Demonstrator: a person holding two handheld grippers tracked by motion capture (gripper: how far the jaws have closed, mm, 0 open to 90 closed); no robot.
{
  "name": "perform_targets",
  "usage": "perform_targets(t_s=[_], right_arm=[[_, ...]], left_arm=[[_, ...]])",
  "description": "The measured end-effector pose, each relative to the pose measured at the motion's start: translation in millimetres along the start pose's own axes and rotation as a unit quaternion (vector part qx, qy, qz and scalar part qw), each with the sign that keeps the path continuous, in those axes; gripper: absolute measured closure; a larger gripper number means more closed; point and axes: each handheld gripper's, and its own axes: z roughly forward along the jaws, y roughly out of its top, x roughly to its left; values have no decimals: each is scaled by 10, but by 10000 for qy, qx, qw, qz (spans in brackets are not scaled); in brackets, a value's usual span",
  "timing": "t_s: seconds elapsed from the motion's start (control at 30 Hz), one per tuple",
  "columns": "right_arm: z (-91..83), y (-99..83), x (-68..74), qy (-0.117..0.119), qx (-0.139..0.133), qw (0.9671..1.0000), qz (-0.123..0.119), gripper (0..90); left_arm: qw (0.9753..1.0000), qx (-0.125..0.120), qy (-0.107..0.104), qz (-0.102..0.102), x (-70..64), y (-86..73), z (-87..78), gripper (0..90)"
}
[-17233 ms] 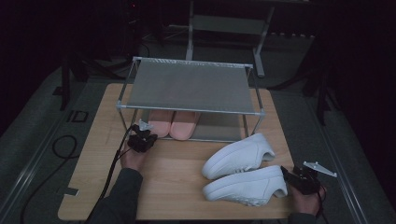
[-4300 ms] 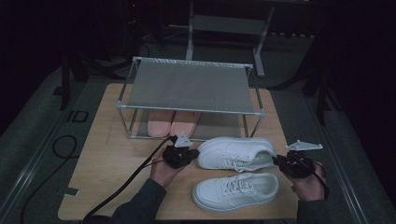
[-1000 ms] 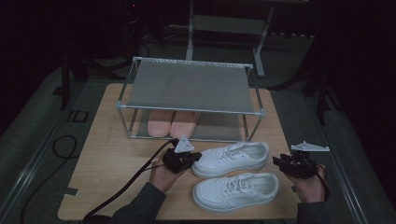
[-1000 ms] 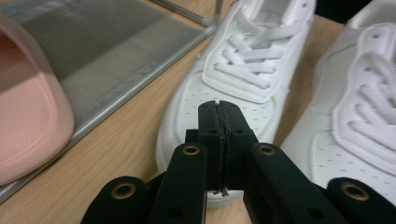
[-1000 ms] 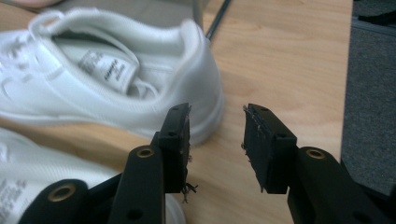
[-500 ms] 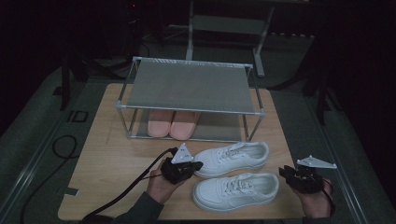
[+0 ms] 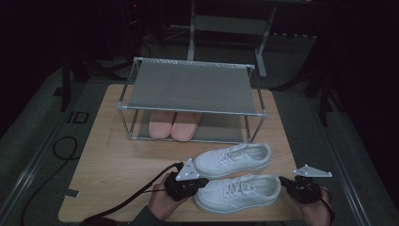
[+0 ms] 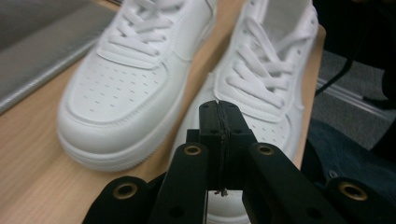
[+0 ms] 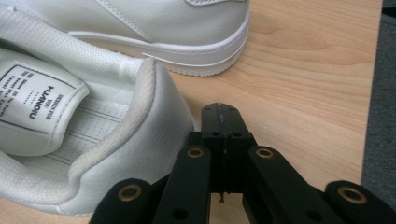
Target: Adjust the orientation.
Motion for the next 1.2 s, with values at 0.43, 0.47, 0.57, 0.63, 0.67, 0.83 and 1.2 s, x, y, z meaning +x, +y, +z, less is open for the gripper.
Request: perform_targets(t_s=[0.43,0.47,0.57,0.63,0.67,0.83,1.2], right_arm=[[-4,-55,-8,78,1,10000,49,900],[-4,-55,-7,78,3,10000,53,900],[-4,-49,-4,68,17,10000,48,900],[-3,-44,0,58,28,10000,52,900],[-4,-44,3,51,31,10000,49,900],[-3,-51,2,59,14,10000,75,900],[11,-54,108,256,-17,9996,75,900]], left_arm=[[9990,210,-354,149,-227,-106,59,897],[9989,235,-355,175,-238,-113,63,898],[9988,275,-367,197,-256,-124,68,898],[9986,304,-378,202,-264,-132,80,898],[9985,313,-394,200,-269,-139,89,898],[9977,390,-514,225,-331,-178,114,898],[9969,639,-371,276,-315,-261,152,900]])
